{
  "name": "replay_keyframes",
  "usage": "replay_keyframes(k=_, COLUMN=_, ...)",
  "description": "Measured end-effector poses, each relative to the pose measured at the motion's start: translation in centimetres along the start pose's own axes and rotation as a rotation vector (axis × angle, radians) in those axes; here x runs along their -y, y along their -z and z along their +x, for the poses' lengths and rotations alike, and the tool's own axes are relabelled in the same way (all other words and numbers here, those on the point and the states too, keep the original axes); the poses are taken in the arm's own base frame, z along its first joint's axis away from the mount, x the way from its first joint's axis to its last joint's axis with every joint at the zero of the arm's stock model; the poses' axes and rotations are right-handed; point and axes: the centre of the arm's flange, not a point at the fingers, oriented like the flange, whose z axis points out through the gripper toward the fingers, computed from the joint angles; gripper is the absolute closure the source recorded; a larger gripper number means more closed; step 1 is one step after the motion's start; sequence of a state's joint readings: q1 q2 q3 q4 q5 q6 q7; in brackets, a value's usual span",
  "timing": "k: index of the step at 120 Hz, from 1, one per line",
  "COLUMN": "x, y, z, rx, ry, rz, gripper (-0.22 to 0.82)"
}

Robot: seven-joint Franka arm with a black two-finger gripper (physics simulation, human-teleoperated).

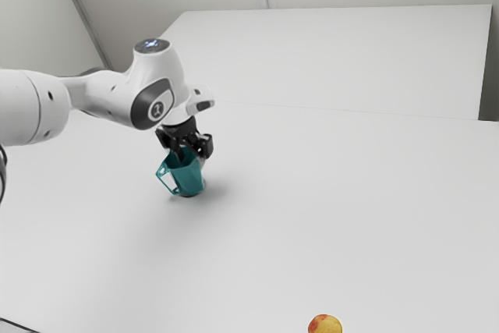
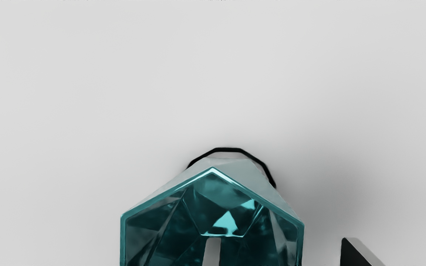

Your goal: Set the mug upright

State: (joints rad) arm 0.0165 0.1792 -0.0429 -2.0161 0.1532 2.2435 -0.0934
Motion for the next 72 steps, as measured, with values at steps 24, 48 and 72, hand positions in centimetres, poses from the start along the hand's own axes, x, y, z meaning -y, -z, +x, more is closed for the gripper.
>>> replay_keyframes(k=24, x=-0.4, y=3.3, z=-0.3, rx=-0.039, ry=-0.01, rz=0.001, gripper=0.12)
replay_keyframes(k=48, x=0.2, y=8.7, z=-0.2, rx=-0.118, ry=-0.003, rz=0.005, gripper=0.05)
replay_keyframes(k=72, x=0.6, y=15.3, z=0.3, rx=-0.153, ry=0.004, rz=0.014, gripper=0.02)
